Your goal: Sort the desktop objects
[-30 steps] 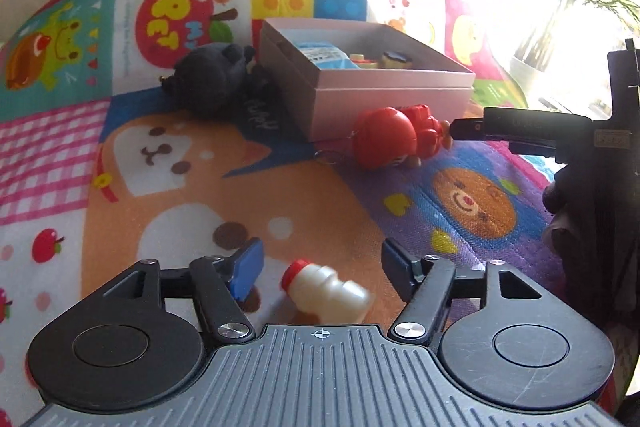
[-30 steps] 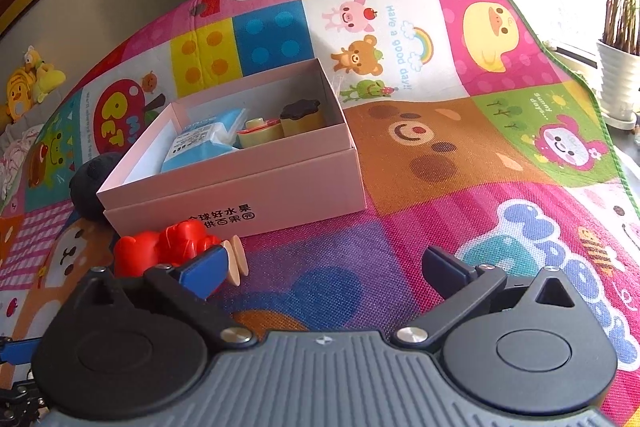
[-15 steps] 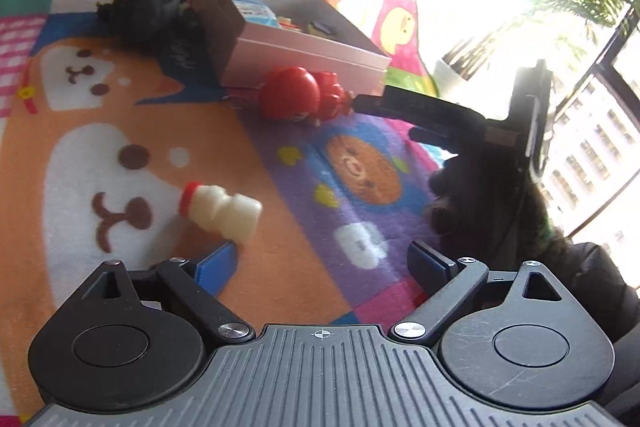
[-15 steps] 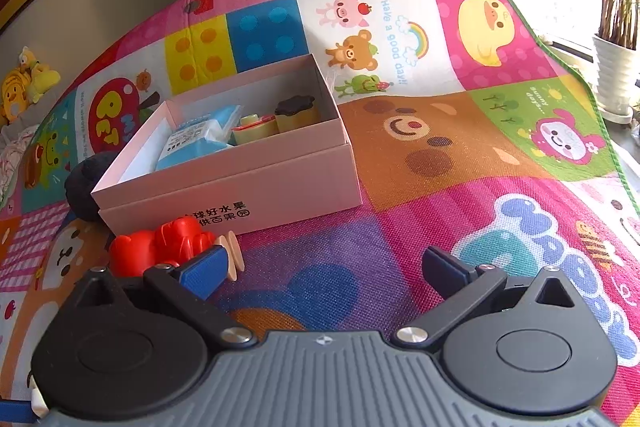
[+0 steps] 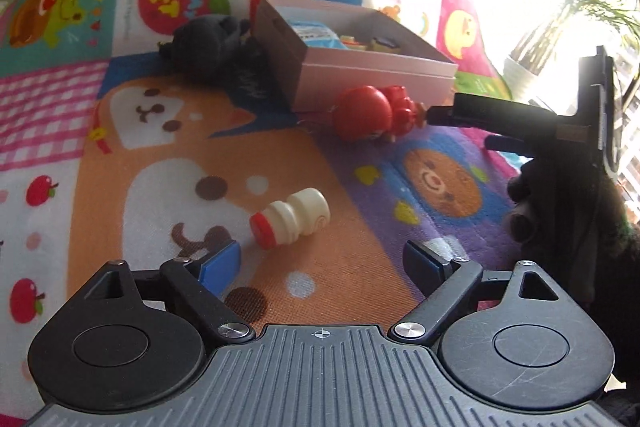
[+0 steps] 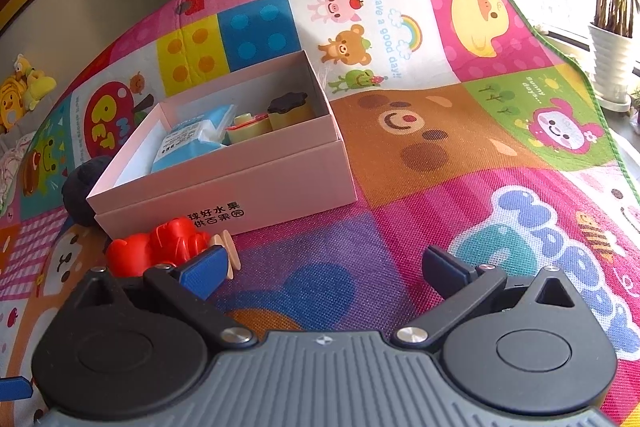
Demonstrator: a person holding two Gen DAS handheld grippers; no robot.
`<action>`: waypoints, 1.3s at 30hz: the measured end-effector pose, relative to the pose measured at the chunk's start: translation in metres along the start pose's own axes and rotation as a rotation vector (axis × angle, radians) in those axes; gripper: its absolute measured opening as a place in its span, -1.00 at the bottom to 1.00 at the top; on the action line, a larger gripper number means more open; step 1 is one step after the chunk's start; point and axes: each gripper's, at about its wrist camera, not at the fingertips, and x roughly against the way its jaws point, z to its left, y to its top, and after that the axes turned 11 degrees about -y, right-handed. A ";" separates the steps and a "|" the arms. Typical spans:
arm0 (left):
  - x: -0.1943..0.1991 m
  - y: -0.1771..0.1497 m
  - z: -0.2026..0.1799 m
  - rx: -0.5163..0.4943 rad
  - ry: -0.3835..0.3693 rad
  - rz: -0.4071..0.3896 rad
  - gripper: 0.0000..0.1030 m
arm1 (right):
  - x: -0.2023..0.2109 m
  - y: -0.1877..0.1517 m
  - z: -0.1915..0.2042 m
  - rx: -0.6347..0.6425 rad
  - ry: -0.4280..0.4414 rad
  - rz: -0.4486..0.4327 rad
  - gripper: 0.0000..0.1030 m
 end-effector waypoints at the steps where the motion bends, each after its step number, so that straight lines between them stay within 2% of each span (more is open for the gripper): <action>1: -0.002 0.000 0.001 0.013 -0.002 -0.001 0.72 | 0.000 0.000 0.000 0.000 0.000 0.000 1.00; 4: -0.009 0.004 0.000 0.022 -0.039 -0.020 0.72 | 0.000 0.000 0.000 0.000 0.000 0.000 1.00; 7: -0.021 0.007 -0.005 0.002 -0.045 -0.037 0.73 | -0.001 0.000 0.000 -0.001 -0.001 0.003 1.00; 9: -0.027 0.010 -0.007 -0.019 -0.026 -0.048 0.76 | -0.001 0.001 0.000 -0.001 -0.001 0.008 1.00; 12: -0.028 0.014 -0.006 -0.059 0.044 -0.070 0.86 | -0.002 0.001 -0.001 -0.003 0.000 0.008 1.00; 15: -0.023 0.014 -0.001 -0.092 0.095 -0.047 0.97 | -0.002 0.001 -0.001 -0.005 0.002 0.008 1.00; 21: -0.021 0.000 0.002 -0.076 0.113 -0.022 1.00 | -0.003 0.001 -0.001 -0.002 0.000 0.009 1.00; 27: -0.023 0.002 0.002 -0.051 0.128 -0.012 1.00 | -0.003 0.001 -0.001 0.000 -0.001 0.009 1.00; 32: -0.030 -0.004 -0.009 -0.131 0.191 0.013 1.00 | -0.003 0.001 -0.001 -0.001 -0.001 0.009 1.00; 37: -0.025 -0.003 -0.008 -0.076 0.189 -0.003 1.00 | -0.002 0.001 -0.001 0.000 -0.002 0.009 1.00; 39: -0.018 -0.002 -0.008 -0.038 0.129 -0.037 1.00 | -0.002 0.001 -0.001 0.000 -0.003 0.009 1.00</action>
